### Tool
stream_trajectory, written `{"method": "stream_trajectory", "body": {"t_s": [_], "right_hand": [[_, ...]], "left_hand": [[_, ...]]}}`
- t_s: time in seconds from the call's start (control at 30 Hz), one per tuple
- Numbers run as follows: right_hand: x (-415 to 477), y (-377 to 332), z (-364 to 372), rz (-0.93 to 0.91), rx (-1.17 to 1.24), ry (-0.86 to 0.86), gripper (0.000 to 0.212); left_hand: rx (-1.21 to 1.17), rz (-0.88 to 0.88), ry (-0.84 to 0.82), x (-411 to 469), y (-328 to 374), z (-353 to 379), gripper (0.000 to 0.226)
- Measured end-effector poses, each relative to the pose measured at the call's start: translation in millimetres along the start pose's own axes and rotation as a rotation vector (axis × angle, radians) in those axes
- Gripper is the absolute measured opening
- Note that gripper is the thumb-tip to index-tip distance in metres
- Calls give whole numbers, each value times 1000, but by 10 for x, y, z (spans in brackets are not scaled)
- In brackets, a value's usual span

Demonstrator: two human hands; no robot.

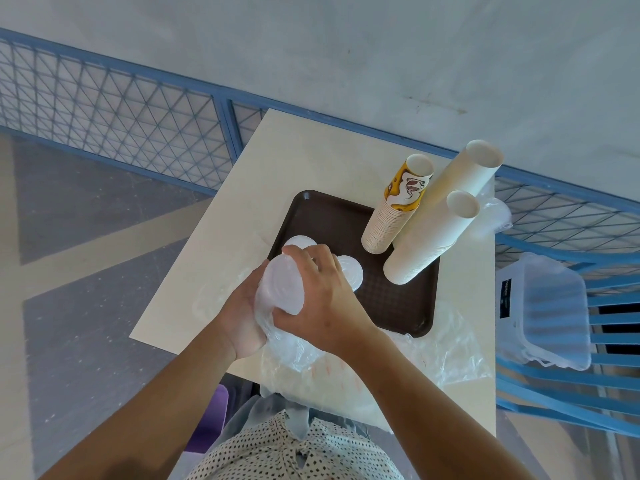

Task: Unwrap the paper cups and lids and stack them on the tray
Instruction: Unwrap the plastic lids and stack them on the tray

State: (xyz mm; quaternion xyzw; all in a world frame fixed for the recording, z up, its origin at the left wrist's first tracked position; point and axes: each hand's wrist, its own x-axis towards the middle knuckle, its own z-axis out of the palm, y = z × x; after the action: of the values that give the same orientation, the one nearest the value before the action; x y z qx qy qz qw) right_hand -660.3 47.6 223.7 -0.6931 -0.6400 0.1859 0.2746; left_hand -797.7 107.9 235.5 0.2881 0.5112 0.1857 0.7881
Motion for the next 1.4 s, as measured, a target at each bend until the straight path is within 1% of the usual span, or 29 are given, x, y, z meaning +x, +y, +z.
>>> {"method": "stream_trajectory", "body": {"t_s": [0.07,0.17,0.27,0.37,0.43,0.57,0.73,0.9,0.97,1.03,1.1,1.2,1.27,1.4], "right_hand": [[2,-6,-9,-2,4,2,91],[6,-4,-37,6,29,-7,92],[11,0,-40,5,51,-45,92],[19,19,-20,16,61,-85,90],[21,29,-5,24,72,-101,91],[22,38,20,22,46,-106,93],[19,27,-25,20,54,-55,91],[55,18,-146,34,103,41,91],[89,29,-233,46,104,53,91],[135,80,-316,57,110,79,90],[184,185,-392,77,81,100,91],[225,439,-484,145,24,96,91],[227,646,-483,206,-32,84,91],[233,1043,-258,317,-180,2,93]], "left_hand": [[-47,-14,-1,-11,-10,24,25],[-70,-59,10,9,-27,27,32],[-75,-34,-49,-31,9,39,23],[-79,-27,-61,-29,7,13,26],[-84,-27,-51,-10,2,-9,23],[-28,-8,-32,13,-14,-18,26],[-34,-30,-4,19,-56,-9,30],[82,0,-8,26,-71,-16,31],[64,4,-14,61,-78,-49,29],[33,12,18,89,-88,-70,32],[19,4,86,130,-95,-111,35],[103,-10,112,118,-86,-155,38],[175,-5,183,150,-91,-174,39],[230,-82,277,210,-128,-154,40]]}}
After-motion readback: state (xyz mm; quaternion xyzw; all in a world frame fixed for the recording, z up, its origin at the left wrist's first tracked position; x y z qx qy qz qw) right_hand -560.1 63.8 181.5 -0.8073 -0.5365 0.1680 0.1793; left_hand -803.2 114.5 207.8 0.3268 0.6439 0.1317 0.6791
